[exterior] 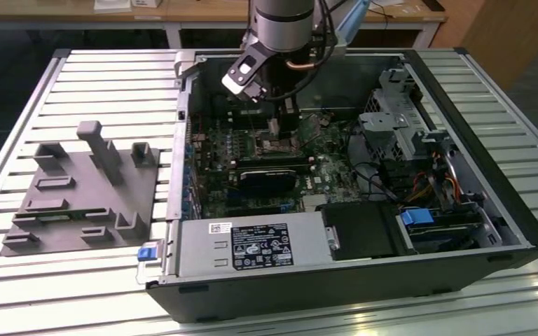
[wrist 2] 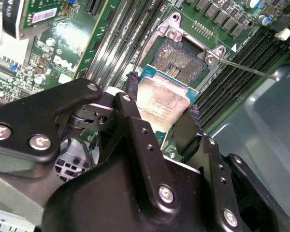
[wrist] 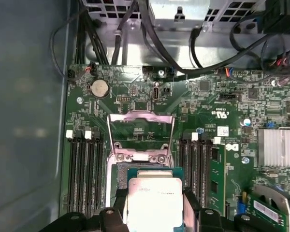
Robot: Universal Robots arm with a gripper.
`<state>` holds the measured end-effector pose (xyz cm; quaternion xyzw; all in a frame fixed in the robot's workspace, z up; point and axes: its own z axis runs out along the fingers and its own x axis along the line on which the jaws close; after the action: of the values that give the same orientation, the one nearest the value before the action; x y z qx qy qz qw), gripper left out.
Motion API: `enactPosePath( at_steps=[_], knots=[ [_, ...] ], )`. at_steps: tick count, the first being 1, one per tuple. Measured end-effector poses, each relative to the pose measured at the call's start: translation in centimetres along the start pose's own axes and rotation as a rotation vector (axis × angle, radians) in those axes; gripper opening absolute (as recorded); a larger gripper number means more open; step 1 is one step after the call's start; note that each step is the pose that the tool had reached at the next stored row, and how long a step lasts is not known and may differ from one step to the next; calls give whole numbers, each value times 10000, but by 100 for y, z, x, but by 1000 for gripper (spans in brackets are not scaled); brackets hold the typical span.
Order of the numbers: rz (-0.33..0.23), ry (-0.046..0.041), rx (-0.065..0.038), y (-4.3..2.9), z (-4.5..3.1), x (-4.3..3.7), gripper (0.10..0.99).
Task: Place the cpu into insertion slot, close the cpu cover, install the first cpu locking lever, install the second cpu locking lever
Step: 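Place the cpu into insertion slot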
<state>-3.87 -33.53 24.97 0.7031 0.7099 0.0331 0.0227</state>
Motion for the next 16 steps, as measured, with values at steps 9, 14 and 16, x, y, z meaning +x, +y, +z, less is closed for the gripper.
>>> enactPosePath(
  at_steps=[9,14,16],
  knots=[
    [0,-3,0,-42,161,25,537],
    [2,-18,0,-57,252,61,537],
    [4,-46,0,-69,287,66,537]
  ],
)
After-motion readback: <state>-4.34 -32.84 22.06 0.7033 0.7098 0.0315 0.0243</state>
